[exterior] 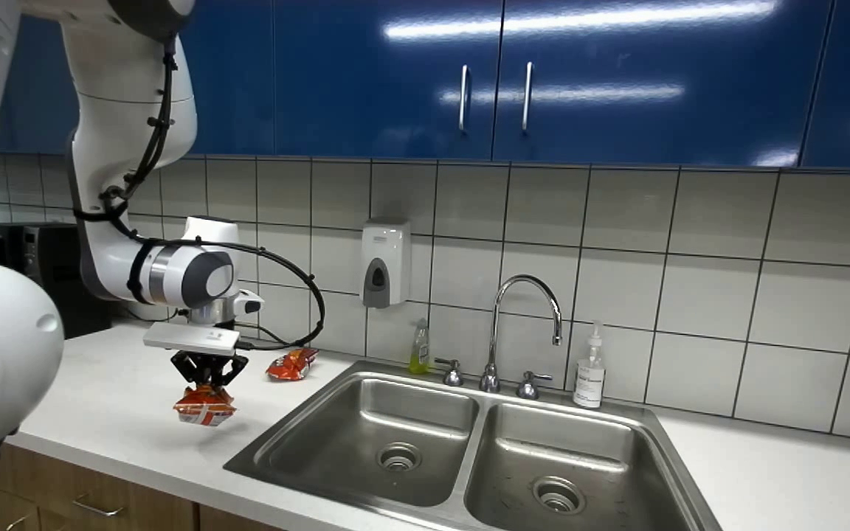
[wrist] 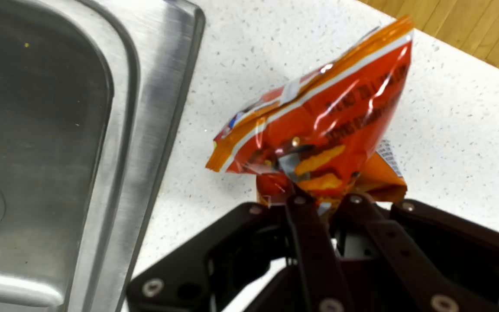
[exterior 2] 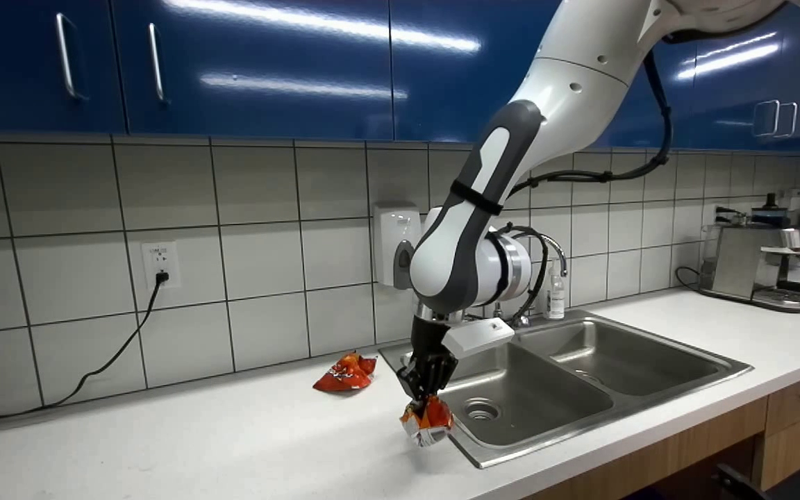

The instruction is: Take the snack out of the sink

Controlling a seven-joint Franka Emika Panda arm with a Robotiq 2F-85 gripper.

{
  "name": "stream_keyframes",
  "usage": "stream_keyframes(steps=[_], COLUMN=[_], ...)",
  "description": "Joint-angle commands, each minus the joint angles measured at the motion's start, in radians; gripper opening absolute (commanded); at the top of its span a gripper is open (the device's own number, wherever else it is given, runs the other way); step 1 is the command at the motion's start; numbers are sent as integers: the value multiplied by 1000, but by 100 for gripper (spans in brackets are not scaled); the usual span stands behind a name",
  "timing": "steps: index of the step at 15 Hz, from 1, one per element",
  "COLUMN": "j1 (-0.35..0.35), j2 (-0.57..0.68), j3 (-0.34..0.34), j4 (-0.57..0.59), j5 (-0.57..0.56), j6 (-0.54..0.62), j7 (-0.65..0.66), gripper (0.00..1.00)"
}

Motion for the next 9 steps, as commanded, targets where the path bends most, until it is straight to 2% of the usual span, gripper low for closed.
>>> stream_keyframes(steps=[1,9], j1=[29,102], j2=[62,162], j3=[-7,-66], j4=[46,147], j5=[-45,-111], j6=[24,56], j7=[68,161], gripper=[3,3])
